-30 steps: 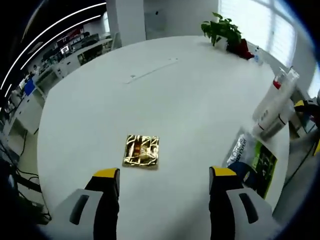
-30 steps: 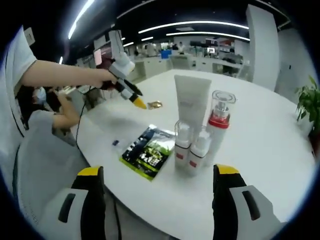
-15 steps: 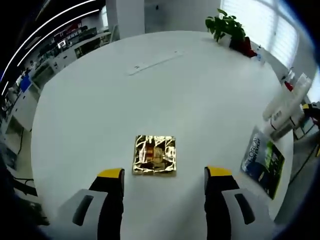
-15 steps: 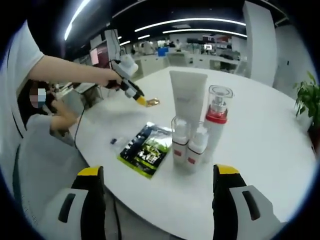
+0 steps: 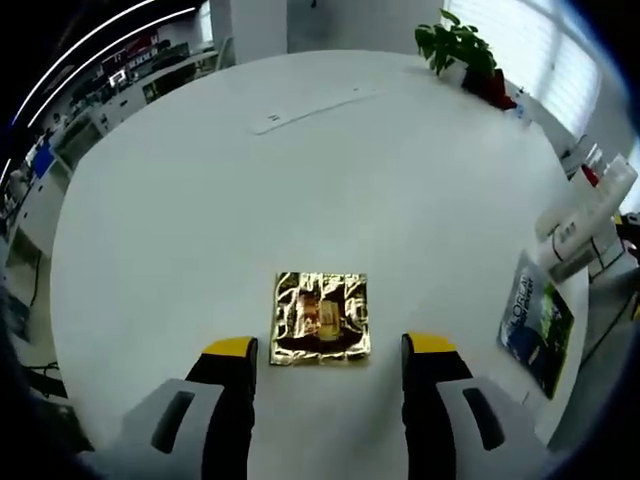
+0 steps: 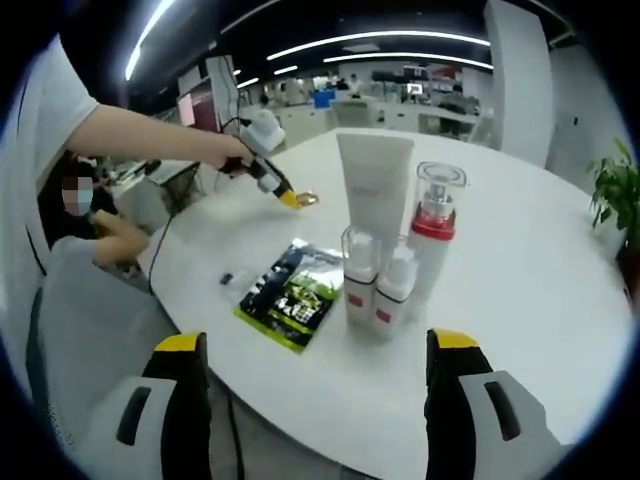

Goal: Arrange the skincare products in the storage area until every visible bottle or jar stands upright without overlapping.

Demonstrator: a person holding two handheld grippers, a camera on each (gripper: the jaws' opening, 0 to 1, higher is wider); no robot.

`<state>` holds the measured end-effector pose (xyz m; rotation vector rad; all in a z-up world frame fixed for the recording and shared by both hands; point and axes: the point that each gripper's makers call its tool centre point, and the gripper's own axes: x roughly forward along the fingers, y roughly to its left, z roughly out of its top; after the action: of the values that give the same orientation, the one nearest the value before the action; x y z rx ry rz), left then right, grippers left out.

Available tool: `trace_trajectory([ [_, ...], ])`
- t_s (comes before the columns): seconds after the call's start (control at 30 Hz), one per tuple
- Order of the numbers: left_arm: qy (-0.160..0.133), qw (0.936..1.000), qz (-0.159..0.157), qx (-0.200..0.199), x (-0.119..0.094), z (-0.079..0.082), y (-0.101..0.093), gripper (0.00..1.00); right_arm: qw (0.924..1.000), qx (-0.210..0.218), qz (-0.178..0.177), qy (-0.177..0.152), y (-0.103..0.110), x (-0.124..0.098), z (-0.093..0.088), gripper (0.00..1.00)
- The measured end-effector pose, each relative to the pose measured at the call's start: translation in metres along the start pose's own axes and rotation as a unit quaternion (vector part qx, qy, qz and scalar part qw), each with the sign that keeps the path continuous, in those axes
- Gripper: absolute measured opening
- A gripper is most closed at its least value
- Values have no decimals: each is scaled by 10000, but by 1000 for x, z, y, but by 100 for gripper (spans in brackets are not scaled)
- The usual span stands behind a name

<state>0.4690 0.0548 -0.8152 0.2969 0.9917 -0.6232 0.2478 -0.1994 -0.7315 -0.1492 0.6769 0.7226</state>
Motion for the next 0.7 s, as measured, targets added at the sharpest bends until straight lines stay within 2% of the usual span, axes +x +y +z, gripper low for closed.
trace_trajectory([
  [0.13,70,9999,4,101,-1,1,0,53,10000,10,0,18,0,0,-1,89],
  [0.2,86,9999,-32,104,2,2,6,51,10000,13,-1,13,0,0,-1,89],
  [0.37,210,9988,55,430,-9,-2,-16,45,10000,22,-4,17,0,0,-1,89],
  [0.57,197,9989,32,416,-10,0,-18,39,10000,9,-5,46,0,0,-2,88],
  [0.7,200,9990,47,407,-13,0,-21,39,10000,13,-1,48,0,0,-2,88],
])
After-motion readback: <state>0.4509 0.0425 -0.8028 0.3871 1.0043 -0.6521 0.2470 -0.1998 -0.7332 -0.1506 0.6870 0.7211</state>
